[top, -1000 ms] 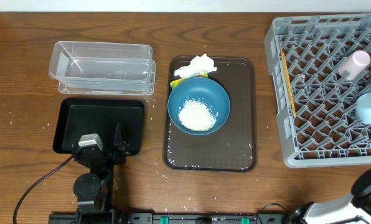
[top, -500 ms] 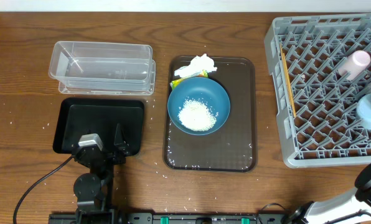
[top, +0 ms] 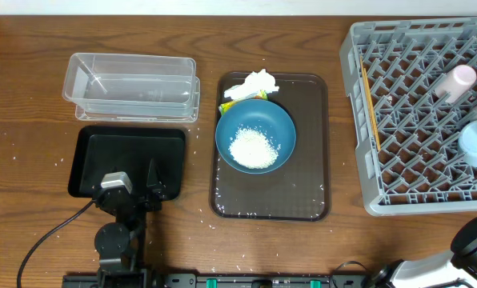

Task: Sort waste into correct bins and load items into the dishwasher rack
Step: 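Lower the bowl upright into the rack and release it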

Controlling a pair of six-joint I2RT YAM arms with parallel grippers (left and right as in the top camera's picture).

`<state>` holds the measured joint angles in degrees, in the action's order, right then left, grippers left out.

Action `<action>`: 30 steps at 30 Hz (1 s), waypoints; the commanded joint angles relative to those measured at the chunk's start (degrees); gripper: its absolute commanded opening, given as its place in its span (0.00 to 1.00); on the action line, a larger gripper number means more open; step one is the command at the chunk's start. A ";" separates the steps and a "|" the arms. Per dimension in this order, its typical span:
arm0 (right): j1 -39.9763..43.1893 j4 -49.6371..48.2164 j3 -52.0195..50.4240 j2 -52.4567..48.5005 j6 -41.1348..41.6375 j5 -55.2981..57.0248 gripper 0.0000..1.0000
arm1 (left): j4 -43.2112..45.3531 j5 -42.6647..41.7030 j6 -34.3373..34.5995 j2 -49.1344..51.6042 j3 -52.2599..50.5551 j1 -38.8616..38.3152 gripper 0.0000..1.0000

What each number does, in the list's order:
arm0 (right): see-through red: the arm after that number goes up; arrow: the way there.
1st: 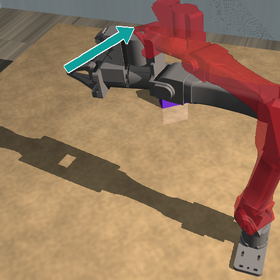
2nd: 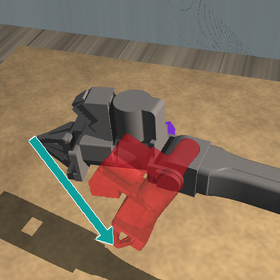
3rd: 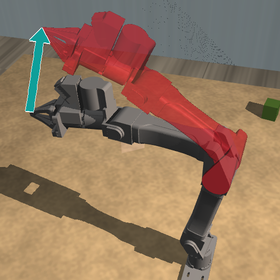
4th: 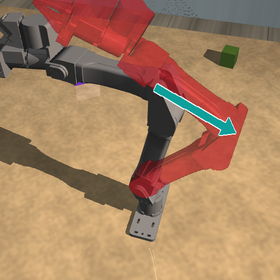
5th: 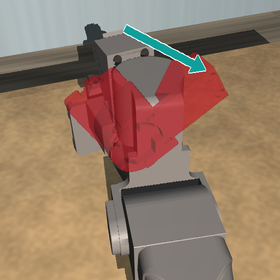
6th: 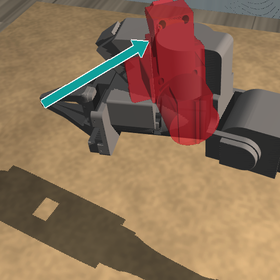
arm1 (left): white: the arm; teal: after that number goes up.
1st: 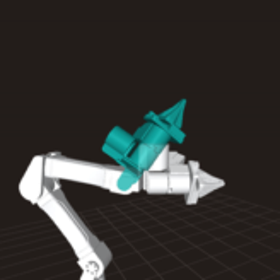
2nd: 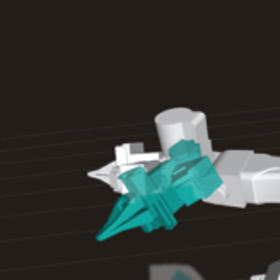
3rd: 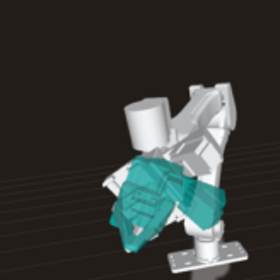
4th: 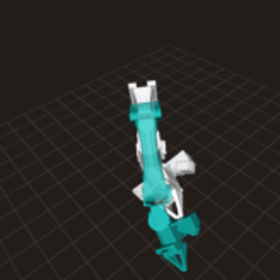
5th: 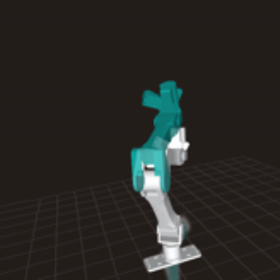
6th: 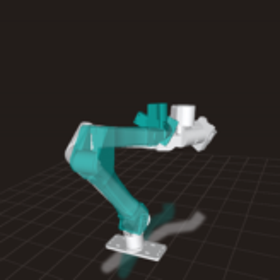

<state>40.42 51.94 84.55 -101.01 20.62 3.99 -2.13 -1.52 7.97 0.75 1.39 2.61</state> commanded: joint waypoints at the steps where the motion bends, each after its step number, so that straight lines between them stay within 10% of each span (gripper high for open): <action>1: -0.81 -0.52 0.13 1.03 0.02 -5.07 0.01 | -1.97 1.14 0.68 -0.15 -1.16 0.31 0.92; 30: 0.92 -7.19 0.11 -4.48 0.09 2.73 0.01 | -1.97 1.14 0.68 -0.15 -1.16 0.31 0.92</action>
<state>40.71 45.01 84.55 -105.32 20.60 3.62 -2.13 -1.52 7.99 0.75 1.39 2.61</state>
